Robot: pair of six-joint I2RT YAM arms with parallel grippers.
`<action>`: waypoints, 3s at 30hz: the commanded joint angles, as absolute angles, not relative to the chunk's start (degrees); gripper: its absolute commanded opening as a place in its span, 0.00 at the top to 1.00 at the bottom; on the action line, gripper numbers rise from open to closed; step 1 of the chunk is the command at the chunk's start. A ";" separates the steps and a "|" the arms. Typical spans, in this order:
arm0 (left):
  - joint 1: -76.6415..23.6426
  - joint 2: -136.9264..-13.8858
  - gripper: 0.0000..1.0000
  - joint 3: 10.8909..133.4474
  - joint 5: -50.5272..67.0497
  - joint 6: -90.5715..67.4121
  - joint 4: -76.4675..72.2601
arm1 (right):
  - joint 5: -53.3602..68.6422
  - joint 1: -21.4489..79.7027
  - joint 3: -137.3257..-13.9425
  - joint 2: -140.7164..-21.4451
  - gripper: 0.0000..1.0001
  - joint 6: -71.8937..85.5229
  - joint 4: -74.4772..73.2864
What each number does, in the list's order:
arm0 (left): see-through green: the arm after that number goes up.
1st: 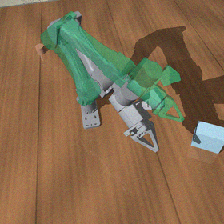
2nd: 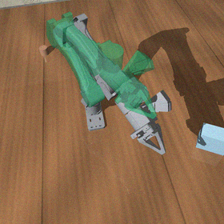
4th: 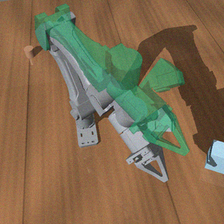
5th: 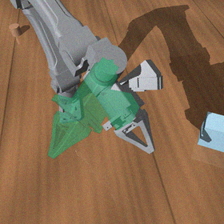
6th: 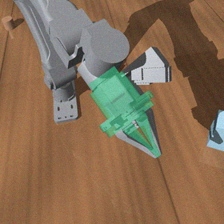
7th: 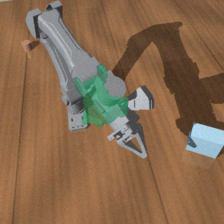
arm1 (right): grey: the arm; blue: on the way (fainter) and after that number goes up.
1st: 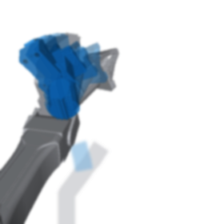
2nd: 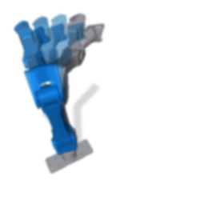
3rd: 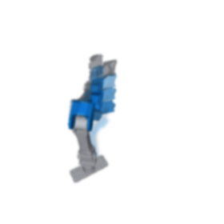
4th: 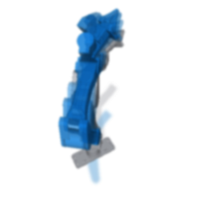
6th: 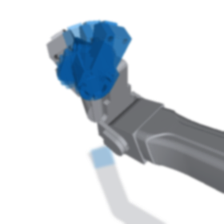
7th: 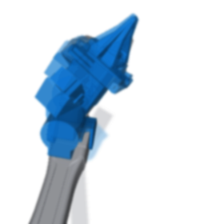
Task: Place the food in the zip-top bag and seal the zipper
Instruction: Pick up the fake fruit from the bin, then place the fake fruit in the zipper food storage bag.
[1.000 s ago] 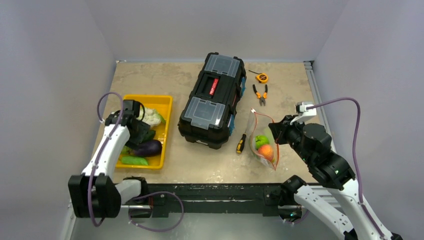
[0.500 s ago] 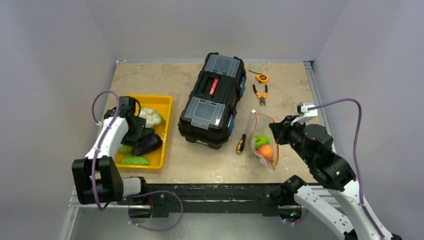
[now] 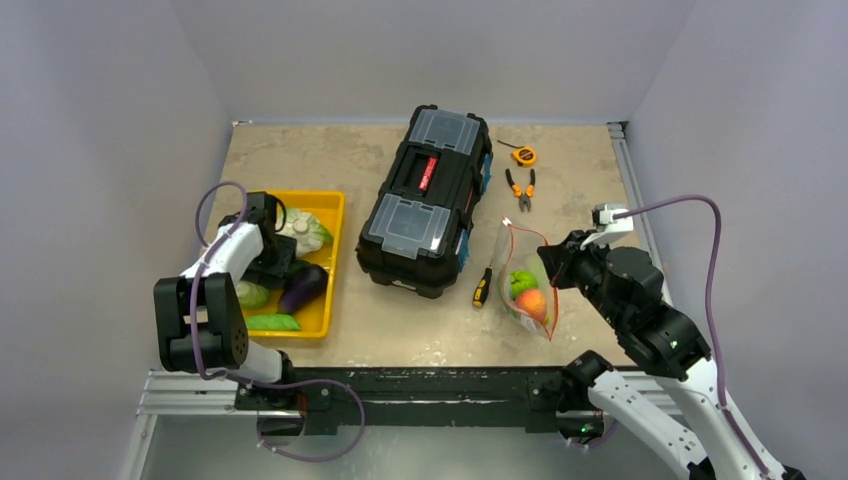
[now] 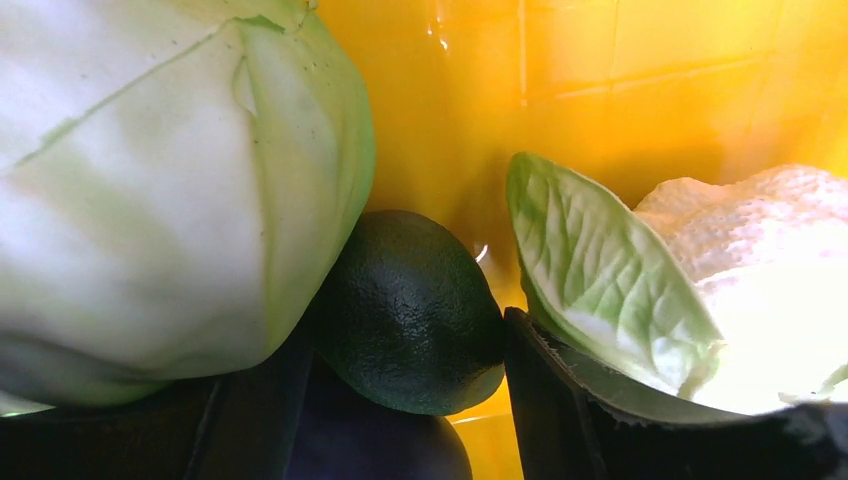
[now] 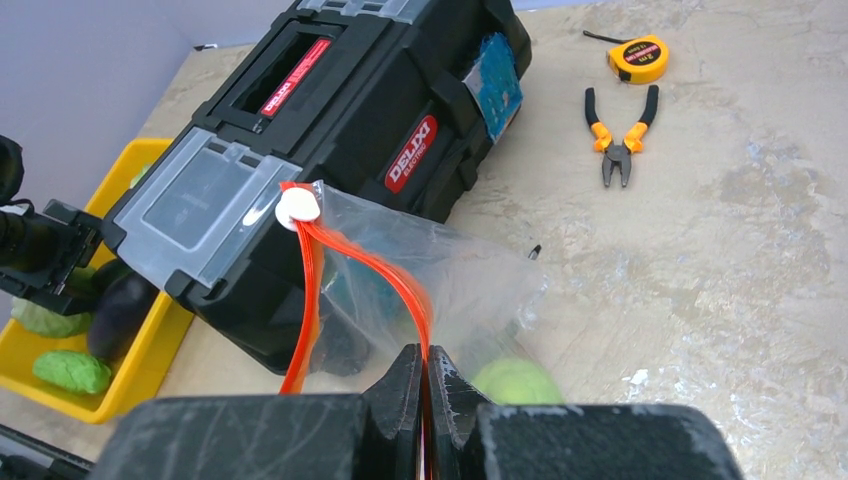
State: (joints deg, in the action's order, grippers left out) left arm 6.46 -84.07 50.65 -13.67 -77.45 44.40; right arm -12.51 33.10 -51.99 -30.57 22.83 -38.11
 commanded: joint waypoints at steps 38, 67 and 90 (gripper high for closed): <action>-37.90 -56.51 0.76 34.12 36.02 -58.45 -51.44 | -12.75 33.39 -52.50 -32.22 1.00 22.46 -35.51; -69.87 -83.63 0.51 70.72 -18.29 -34.20 2.71 | -8.12 33.35 -56.50 -35.28 1.00 28.40 -33.02; -70.05 -68.47 0.04 70.68 -10.65 -23.76 15.45 | -10.76 33.34 -51.47 -33.60 1.00 27.45 -33.47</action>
